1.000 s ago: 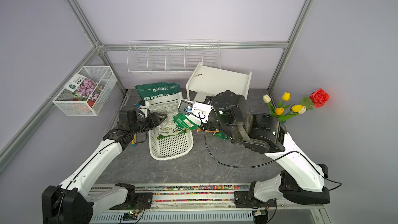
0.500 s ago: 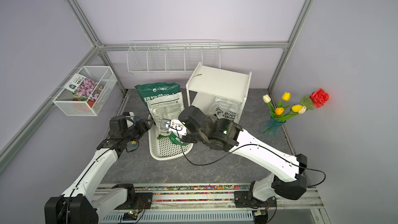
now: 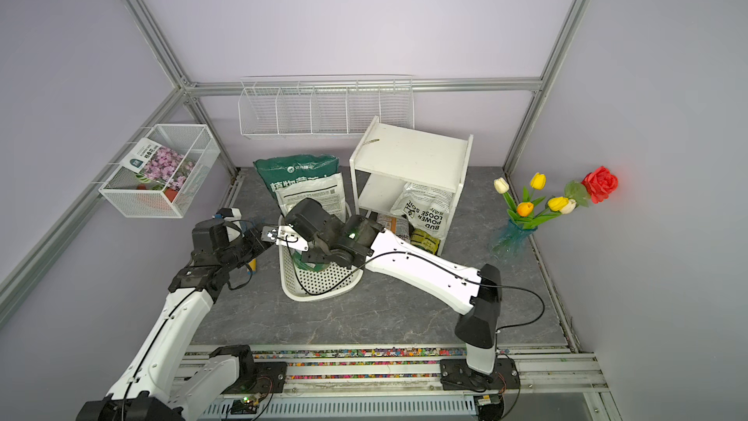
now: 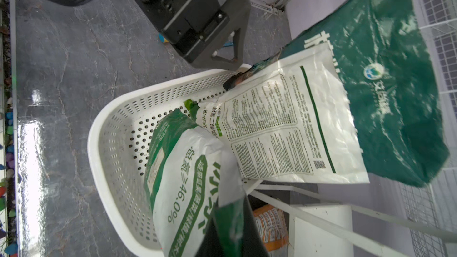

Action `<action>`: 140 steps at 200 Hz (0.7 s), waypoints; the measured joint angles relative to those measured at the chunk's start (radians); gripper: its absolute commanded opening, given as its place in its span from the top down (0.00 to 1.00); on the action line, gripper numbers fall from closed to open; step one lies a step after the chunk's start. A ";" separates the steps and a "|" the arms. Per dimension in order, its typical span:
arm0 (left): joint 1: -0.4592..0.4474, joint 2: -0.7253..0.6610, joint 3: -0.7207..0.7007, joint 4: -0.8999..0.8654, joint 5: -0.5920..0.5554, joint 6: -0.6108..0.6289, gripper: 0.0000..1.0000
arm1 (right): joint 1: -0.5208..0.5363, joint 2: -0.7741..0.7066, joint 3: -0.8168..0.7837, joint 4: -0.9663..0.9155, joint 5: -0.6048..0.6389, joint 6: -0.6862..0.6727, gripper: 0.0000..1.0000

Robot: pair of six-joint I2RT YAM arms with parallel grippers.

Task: Take down the fertilizer bag from the shelf
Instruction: Place the fertilizer bag in the storage box.

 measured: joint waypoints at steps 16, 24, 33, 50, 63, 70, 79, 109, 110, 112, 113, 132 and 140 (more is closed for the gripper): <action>0.000 -0.034 0.005 -0.015 -0.031 0.003 0.21 | 0.000 0.069 0.054 -0.007 -0.018 -0.005 1.00; 0.000 -0.055 0.005 -0.024 -0.050 0.003 0.20 | 0.000 0.098 0.074 -0.011 -0.021 -0.005 1.00; 0.000 -0.082 0.005 -0.031 -0.076 0.003 0.18 | 0.000 0.128 0.092 -0.017 -0.024 -0.005 1.00; 0.000 -0.141 0.000 -0.035 -0.121 0.005 0.16 | -0.001 0.176 0.119 -0.033 -0.029 -0.006 1.00; 0.000 -0.187 -0.012 -0.036 -0.158 0.005 0.16 | -0.002 0.218 0.154 -0.057 -0.032 -0.006 1.00; 0.005 -0.203 -0.026 -0.040 -0.180 0.002 0.16 | -0.003 0.235 0.180 -0.071 -0.038 -0.008 1.00; 0.008 -0.216 -0.040 -0.046 -0.195 -0.002 0.16 | -0.003 0.266 0.229 -0.093 -0.036 -0.008 1.00; 0.008 -0.241 -0.090 -0.048 -0.201 -0.037 0.16 | -0.027 0.357 0.374 -0.138 -0.044 0.013 1.00; 0.008 -0.242 -0.093 -0.048 -0.201 -0.040 0.15 | -0.028 0.359 0.376 -0.138 -0.044 0.013 1.00; 0.007 -0.243 -0.097 -0.048 -0.200 -0.042 0.16 | -0.029 0.363 0.381 -0.140 -0.044 0.015 1.00; 0.006 -0.244 -0.098 -0.047 -0.200 -0.042 0.16 | -0.030 0.364 0.383 -0.140 -0.043 0.015 1.00; 0.006 -0.249 -0.120 -0.051 -0.198 -0.059 0.16 | -0.041 0.402 0.411 -0.138 -0.038 0.023 1.00; 0.006 -0.249 -0.121 -0.052 -0.198 -0.066 0.16 | -0.043 0.422 0.424 -0.142 -0.031 0.026 1.00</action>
